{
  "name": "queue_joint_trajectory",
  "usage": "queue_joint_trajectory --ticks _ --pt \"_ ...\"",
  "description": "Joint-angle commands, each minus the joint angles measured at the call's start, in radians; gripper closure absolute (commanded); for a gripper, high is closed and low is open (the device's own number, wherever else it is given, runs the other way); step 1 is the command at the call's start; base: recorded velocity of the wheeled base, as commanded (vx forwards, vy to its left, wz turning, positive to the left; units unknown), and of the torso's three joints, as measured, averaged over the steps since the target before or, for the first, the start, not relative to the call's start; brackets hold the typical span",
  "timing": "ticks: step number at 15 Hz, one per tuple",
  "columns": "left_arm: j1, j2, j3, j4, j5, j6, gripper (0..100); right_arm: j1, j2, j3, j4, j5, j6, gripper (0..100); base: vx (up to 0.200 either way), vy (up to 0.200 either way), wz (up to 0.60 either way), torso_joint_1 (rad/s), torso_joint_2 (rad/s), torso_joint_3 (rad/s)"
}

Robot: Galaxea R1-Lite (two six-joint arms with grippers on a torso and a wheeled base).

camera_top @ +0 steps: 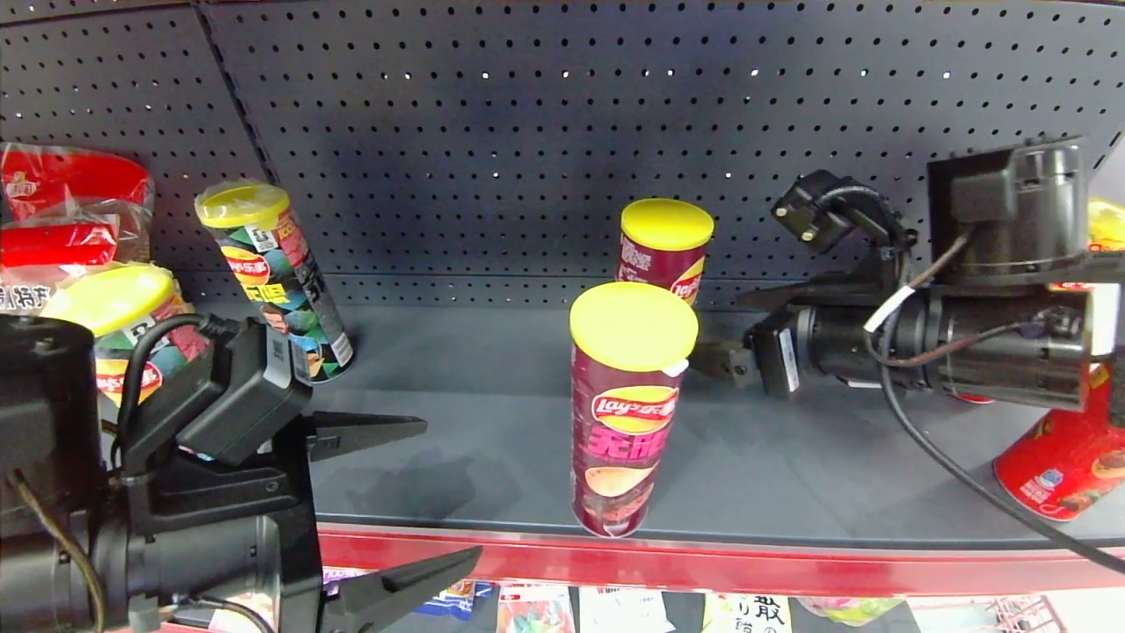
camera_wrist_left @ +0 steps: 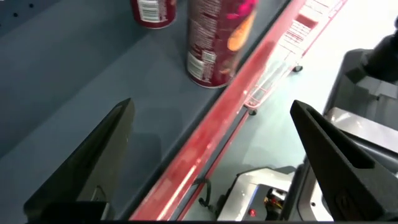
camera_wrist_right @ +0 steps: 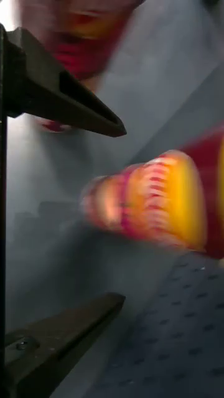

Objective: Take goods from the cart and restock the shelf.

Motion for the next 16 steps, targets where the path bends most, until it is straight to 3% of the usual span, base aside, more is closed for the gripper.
queue_joint_trajectory --ticks 1,4,11,16 --pt "0.001 0.039 -0.010 -0.001 0.003 0.001 0 -0.016 -0.151 0.106 0.006 -0.021 0.009 0 0.000 0.000 0.00 0.000 0.00 0.000" --pt "0.013 0.076 -0.012 0.001 0.035 0.006 0 -0.020 -0.291 0.252 0.006 -0.024 0.010 0 0.000 0.000 0.00 0.000 0.00 0.000" --pt "0.013 0.177 -0.067 -0.002 0.036 0.009 0 -0.033 -0.768 0.549 0.029 -0.018 0.012 0 0.000 0.000 0.00 0.000 0.00 0.000" --pt "0.009 0.236 -0.105 -0.004 0.035 0.011 0 -0.234 -1.121 0.537 0.316 -0.025 0.058 0 0.000 0.000 0.00 0.000 0.00 0.000"
